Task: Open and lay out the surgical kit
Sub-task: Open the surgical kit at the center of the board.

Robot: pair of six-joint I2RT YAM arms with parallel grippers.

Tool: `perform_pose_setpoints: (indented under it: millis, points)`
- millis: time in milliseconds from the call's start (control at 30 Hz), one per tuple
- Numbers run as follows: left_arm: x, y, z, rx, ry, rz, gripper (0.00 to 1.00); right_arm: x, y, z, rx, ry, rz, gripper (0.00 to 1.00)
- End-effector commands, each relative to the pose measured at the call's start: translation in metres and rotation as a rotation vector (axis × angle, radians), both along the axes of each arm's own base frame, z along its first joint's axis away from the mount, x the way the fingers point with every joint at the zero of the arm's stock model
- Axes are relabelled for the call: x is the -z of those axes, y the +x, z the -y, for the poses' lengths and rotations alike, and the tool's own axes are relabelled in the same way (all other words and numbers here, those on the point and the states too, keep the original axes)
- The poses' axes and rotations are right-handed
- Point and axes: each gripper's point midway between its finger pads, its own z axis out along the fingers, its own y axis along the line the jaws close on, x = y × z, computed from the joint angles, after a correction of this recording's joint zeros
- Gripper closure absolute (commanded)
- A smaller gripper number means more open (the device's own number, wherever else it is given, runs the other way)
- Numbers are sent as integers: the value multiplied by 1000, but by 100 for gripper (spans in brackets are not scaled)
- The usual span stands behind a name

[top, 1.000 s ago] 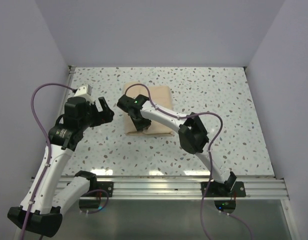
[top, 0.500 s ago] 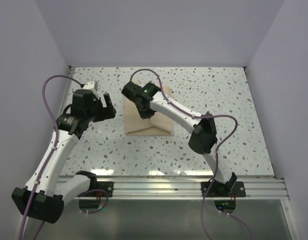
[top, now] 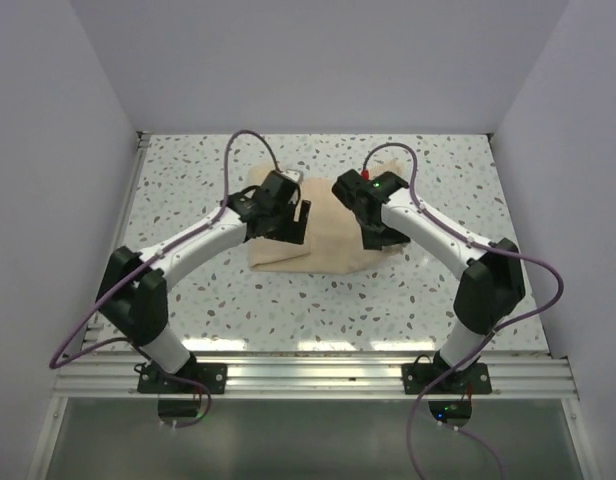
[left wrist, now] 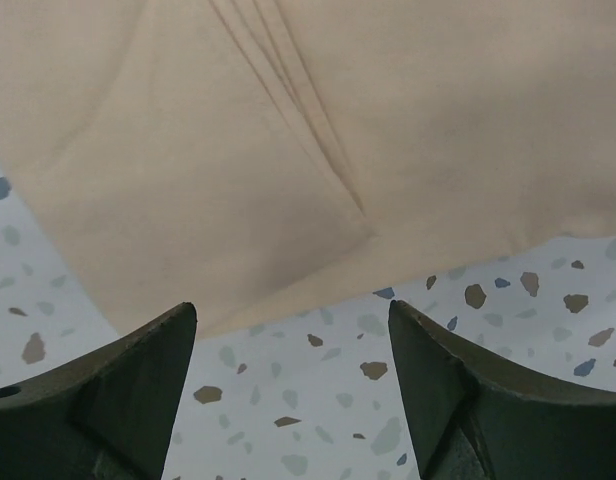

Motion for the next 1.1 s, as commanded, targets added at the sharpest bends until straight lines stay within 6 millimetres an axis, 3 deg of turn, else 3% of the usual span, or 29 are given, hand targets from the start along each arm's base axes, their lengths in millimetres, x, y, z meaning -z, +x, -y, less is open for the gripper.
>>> perform_pose_setpoints:
  millis: [0, 200, 267, 367, 433, 567, 600, 667, 733, 767, 800, 833, 867, 900, 933, 967, 1000, 1033, 1067]
  points:
    - [21, 1, 24, 9, 99, -2, 19, 3, -21, 28, 86, -57, 2, 2]
    - [61, 7, 33, -36, 268, -33, 19, -11, -26, 47, 99, -99, 40, 2]
    - [62, 14, 31, -64, 309, -23, 20, -24, -21, 48, 98, -88, 76, 1]
    - [68, 23, 27, -85, 378, -22, 30, -41, -10, 44, 91, -45, 128, 1]
    - [66, 31, 26, -94, 401, -4, 43, -52, 1, 40, 88, -13, 171, 2]
    - [47, 40, 28, -98, 380, 38, 83, -68, 24, 36, 72, -4, 214, 2]
    - [37, 42, 28, -106, 368, 56, 100, -70, 30, 36, 80, 1, 222, 1]
    - [13, 46, 23, -136, 362, 94, 100, -73, 47, 38, 104, 13, 228, 2]
    - [-29, 51, 9, -197, 338, 170, 100, -78, 65, 41, 138, 69, 249, 1]
    - [-42, 53, -8, -251, 333, 181, 100, -71, 74, 41, 146, 83, 231, 2]
    - [-73, 50, -24, -301, 286, 226, 100, -69, 82, 41, 155, 110, 232, 2]
    - [-78, 46, -43, -354, 281, 231, 100, -74, 97, 45, 179, 156, 258, 2]
    - [-86, 49, -74, -429, 273, 233, 100, -62, 107, 36, 160, 204, 220, 2]
    - [-110, 40, -97, -484, 226, 273, 100, -58, 114, 33, 154, 238, 210, 2]
    - [-102, 30, -121, -532, 254, 263, 100, -63, 129, 32, 155, 278, 234, 2]
    - [-104, 27, -150, -604, 266, 274, 100, -50, 137, 24, 133, 306, 198, 2]
    - [-119, 15, -167, -645, 244, 316, 86, -45, 145, 22, 127, 320, 194, 2]
    - [-102, 3, -183, -667, 292, 298, 69, -50, 159, 23, 126, 340, 222, 1]
    - [-99, -4, -193, -691, 296, 299, 17, -48, 165, 23, 123, 348, 220, 2]
